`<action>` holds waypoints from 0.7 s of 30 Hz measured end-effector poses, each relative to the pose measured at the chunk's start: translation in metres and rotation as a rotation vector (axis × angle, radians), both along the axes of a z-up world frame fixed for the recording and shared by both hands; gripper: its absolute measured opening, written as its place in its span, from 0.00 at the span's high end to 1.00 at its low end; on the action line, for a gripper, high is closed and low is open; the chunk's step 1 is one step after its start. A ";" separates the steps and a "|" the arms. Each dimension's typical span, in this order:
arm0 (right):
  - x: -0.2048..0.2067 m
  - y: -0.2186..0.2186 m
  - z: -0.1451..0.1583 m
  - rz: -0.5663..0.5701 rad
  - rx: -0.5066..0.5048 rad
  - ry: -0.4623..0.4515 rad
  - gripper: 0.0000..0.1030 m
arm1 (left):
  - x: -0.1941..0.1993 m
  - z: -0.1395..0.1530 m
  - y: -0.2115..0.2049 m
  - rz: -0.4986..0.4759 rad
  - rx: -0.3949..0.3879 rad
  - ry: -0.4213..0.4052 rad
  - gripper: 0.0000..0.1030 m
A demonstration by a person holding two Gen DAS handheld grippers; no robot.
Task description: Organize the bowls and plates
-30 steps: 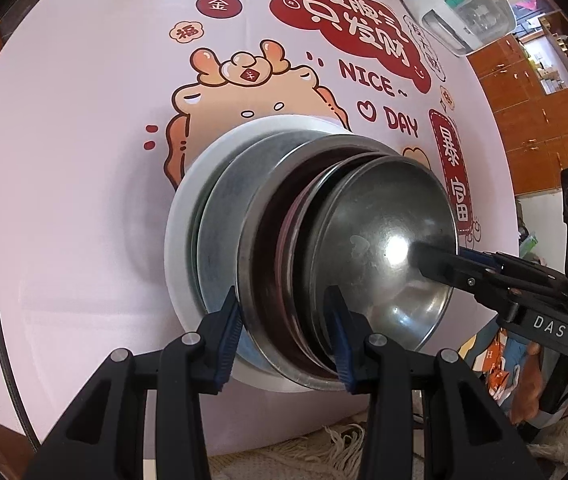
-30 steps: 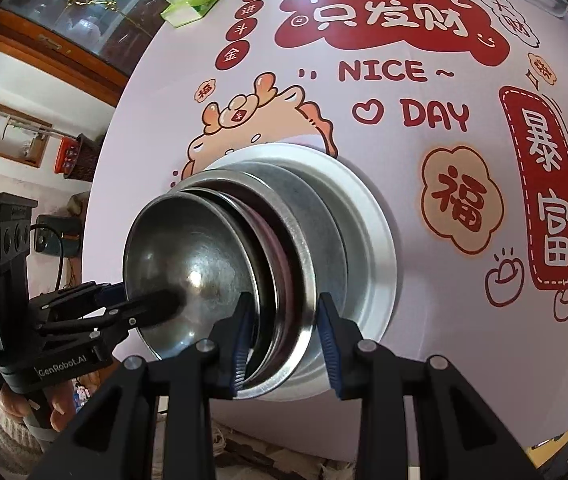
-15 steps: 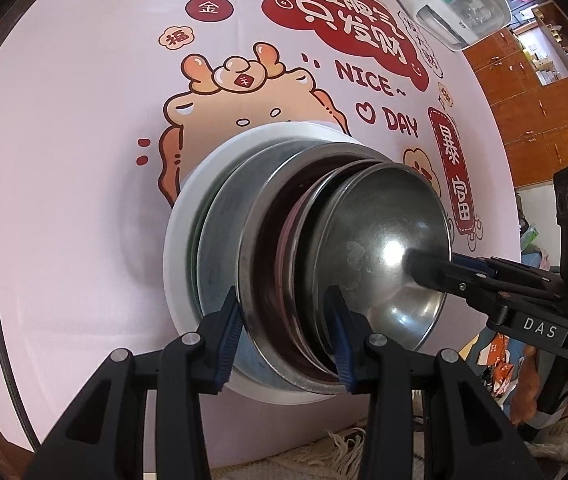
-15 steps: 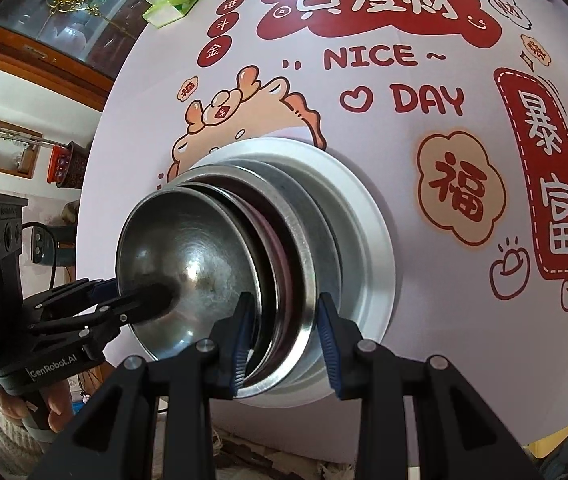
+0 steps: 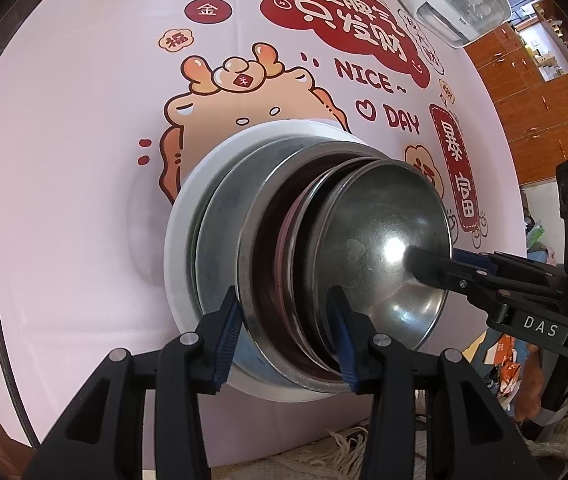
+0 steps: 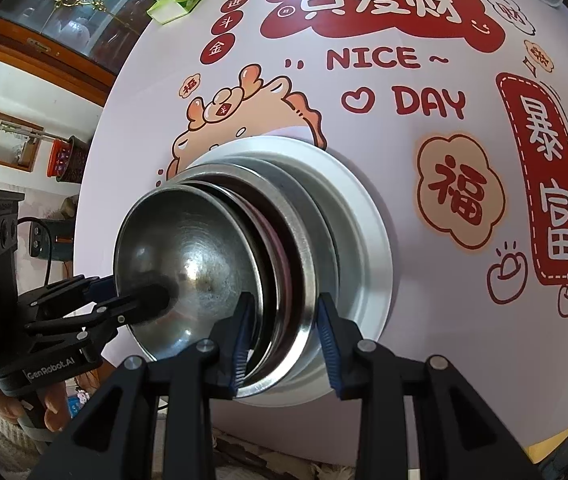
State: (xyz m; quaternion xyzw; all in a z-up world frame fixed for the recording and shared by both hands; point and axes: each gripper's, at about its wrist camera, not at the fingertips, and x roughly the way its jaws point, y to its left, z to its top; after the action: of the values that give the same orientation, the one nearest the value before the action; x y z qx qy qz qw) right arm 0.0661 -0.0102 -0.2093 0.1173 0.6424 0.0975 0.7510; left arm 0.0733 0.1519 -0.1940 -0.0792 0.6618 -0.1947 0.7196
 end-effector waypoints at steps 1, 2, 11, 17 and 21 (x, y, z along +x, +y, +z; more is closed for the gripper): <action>0.000 0.000 0.000 0.001 -0.002 0.000 0.69 | 0.000 0.001 0.000 -0.001 0.003 -0.004 0.59; 0.000 0.000 0.000 0.001 0.000 -0.001 0.69 | -0.001 0.002 0.000 -0.002 0.005 -0.008 0.58; -0.003 0.000 0.006 0.001 -0.007 -0.026 0.68 | -0.005 0.016 0.000 -0.008 0.017 -0.054 0.44; -0.007 -0.004 0.014 -0.010 0.014 -0.055 0.68 | -0.008 0.027 0.001 -0.006 0.032 -0.090 0.31; -0.011 -0.002 0.020 -0.010 0.014 -0.079 0.68 | -0.010 0.030 0.003 0.009 0.041 -0.095 0.22</action>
State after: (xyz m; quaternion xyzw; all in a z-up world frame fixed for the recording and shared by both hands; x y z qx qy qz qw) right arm 0.0550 -0.0118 -0.1894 0.1218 0.6111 0.1028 0.7753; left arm 0.0636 0.1551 -0.1639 -0.0580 0.6302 -0.1816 0.7526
